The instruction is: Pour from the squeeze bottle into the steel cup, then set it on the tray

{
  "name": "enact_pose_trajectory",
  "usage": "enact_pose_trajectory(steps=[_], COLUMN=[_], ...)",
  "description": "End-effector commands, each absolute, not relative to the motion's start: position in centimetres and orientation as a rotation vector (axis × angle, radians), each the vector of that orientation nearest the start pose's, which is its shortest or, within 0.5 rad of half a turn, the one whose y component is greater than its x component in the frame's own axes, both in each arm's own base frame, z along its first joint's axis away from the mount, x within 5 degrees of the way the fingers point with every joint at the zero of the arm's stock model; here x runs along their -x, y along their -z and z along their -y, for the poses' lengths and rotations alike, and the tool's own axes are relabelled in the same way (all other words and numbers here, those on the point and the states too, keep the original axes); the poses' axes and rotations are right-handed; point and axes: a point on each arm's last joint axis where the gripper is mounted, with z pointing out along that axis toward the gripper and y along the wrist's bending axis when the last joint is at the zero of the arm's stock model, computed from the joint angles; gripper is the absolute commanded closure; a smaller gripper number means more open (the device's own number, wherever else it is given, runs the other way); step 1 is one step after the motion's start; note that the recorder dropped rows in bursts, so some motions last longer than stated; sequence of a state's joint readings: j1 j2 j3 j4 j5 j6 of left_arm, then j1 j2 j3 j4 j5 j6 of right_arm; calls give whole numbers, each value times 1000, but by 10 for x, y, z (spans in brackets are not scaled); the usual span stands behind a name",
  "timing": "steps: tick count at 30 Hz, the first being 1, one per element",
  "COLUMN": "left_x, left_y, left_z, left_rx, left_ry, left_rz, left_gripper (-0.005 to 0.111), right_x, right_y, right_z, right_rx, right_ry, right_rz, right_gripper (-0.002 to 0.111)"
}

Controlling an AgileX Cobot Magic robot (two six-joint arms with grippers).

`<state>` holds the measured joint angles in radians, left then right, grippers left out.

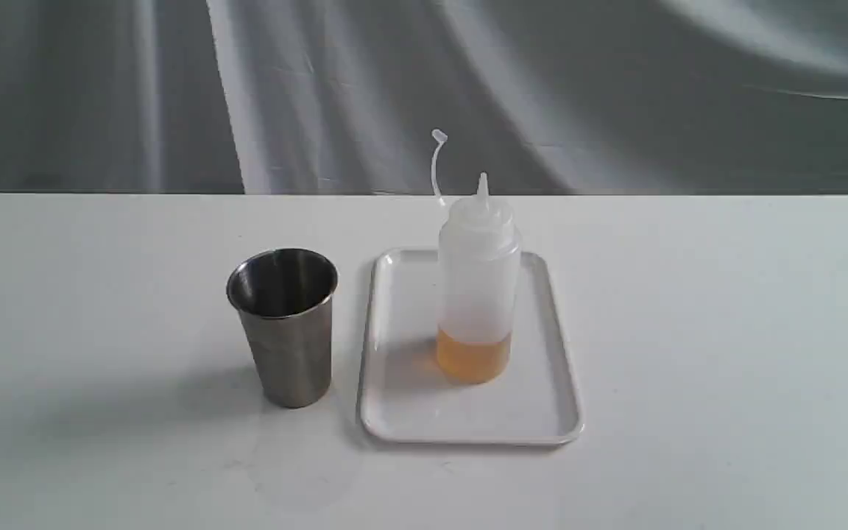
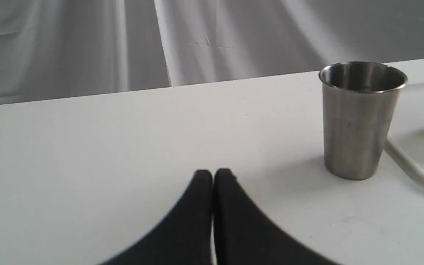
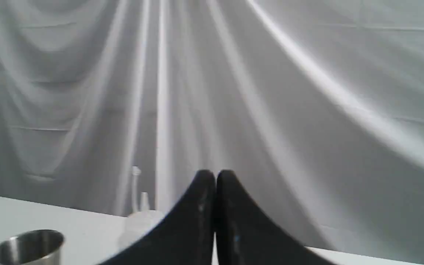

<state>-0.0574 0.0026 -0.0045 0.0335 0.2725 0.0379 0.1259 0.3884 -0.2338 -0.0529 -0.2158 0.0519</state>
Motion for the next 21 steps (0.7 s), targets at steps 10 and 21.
enact_pose_trajectory(steps=[10, 21], left_x=[-55, -55], left_y=[-189, -189], left_z=[3, 3], left_rx=[-103, -107], left_ry=[-7, -10], left_rz=[-1746, -1746], left_gripper=[107, 107], right_x=[-67, -59], right_y=[-219, -193], right_z=[5, 7], right_rx=[-40, -84], right_ry=[87, 82], right_rz=[-1459, -1718], right_gripper=[108, 108])
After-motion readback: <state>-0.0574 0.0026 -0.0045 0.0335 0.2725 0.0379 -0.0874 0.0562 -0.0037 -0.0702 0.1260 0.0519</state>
